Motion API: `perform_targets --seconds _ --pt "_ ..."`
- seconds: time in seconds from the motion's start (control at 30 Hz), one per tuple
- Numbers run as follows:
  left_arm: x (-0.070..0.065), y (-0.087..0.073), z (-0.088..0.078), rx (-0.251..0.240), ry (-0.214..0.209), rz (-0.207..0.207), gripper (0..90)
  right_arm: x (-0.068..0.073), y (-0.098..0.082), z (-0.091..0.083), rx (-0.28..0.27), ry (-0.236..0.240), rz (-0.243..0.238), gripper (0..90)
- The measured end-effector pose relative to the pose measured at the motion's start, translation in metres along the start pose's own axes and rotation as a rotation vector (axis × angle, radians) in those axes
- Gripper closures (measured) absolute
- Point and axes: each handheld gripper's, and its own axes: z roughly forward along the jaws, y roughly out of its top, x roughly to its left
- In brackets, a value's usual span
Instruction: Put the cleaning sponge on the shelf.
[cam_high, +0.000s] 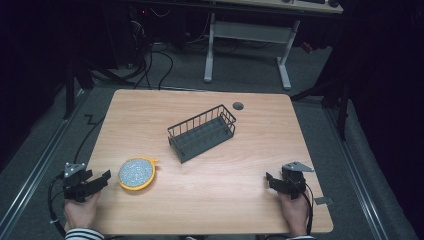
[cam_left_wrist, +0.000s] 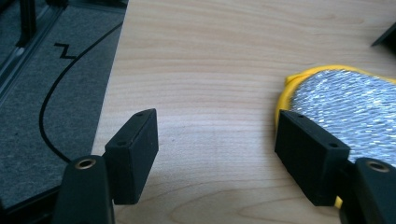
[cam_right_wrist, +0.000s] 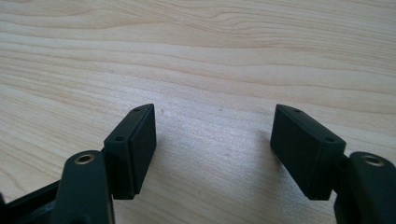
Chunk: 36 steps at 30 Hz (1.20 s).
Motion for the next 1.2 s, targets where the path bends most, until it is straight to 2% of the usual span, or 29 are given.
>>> perform_targets --seconds 0.27,0.3,0.33,0.37,0.4,0.43,0.47,0.53,0.6,0.63,0.67,0.7,0.77,0.8,0.83,0.87,0.9,0.93,0.97,1.0,1.07,1.2 --pt "-0.016 0.019 -0.017 -0.006 -0.057 0.031 34.6 0.0 0.0 0.0 0.0 0.0 0.0 31.4" --pt "-0.022 0.026 -0.019 -0.001 -0.077 0.038 34.5 0.0 0.0 0.0 0.001 0.0 0.002 31.3" --pt "-0.022 0.026 -0.019 -0.001 -0.077 0.038 34.3 0.0 0.0 0.0 0.001 0.0 0.002 31.3" --pt "-0.029 0.033 -0.021 0.003 -0.11 0.036 33.6 0.0 0.0 0.0 0.0 0.0 0.0 31.3" --pt "-0.029 0.033 -0.021 0.003 -0.11 0.036 33.2 0.0 0.0 0.0 0.0 0.0 0.0 31.3" --pt "-0.037 0.041 -0.022 0.005 -0.131 0.05 33.1 0.0 0.0 0.0 0.0 0.001 0.0 31.3" --pt "-0.037 0.041 -0.022 0.005 -0.131 0.05 33.0 0.0 0.0 0.0 0.0 0.001 0.0 31.3" --pt "-0.046 0.049 -0.022 0.007 -0.152 0.068 32.5 0.0 0.0 0.0 0.0 0.001 0.0 31.4" --pt "-0.061 0.061 -0.021 0.007 -0.179 0.095 32.2 0.0 0.0 0.0 0.0 0.001 0.0 31.4" --pt "-0.061 0.061 -0.021 0.007 -0.179 0.095 32.1 0.0 0.0 0.0 0.0 0.001 0.0 31.4" --pt "-0.067 0.065 -0.02 0.008 -0.185 0.11 32.1 0.0 0.0 0.0 0.0 0.001 0.0 31.4" --pt "-0.079 0.072 -0.019 0.009 -0.194 0.15 32.7 0.0 0.0 0.0 0.0 0.001 0.0 31.3" --pt "-0.092 0.078 -0.016 0.019 -0.206 0.18 32.9 0.0 0.0 0.0 0.0 0.001 0.0 31.3" --pt "-0.092 0.078 -0.016 0.019 -0.206 0.18 33.0 0.0 0.0 0.0 0.0 0.001 0.0 31.3" --pt "-0.104 0.083 -0.013 0.029 -0.221 0.199 33.0 0.0 0.0 0.0 0.0 0.002 0.0 31.2" --pt "-0.104 0.083 -0.013 0.029 -0.221 0.199 33.0 0.0 0.0 0.0 0.0 0.002 0.0 31.1" --pt "-0.111 0.086 -0.011 0.033 -0.226 0.208 32.9 0.0 0.0 0.0 0.0 0.002 0.0 31.1" --pt "-0.122 0.09 -0.007 0.046 -0.241 0.22 32.7 0.0 0.0 0.0 0.0 0.002 0.0 31.1" --pt "-0.128 0.092 -0.005 0.052 -0.245 0.229 32.1 0.0 0.0 0.0 0.0 0.003 0.0 31.0" --pt "-0.128 0.092 -0.005 0.052 -0.245 0.229 31.7 0.0 0.0 0.0 0.0 0.003 0.0 31.0" --pt "-0.143 0.097 0.001 0.068 -0.265 0.245 30.6 0.0 0.0 0.0 0.001 0.003 0.001 30.8" --pt "-0.156 0.104 0.012 0.092 -0.275 0.252 28.1 0.0 0.0 0.0 0.0 0.004 -0.002 30.7"
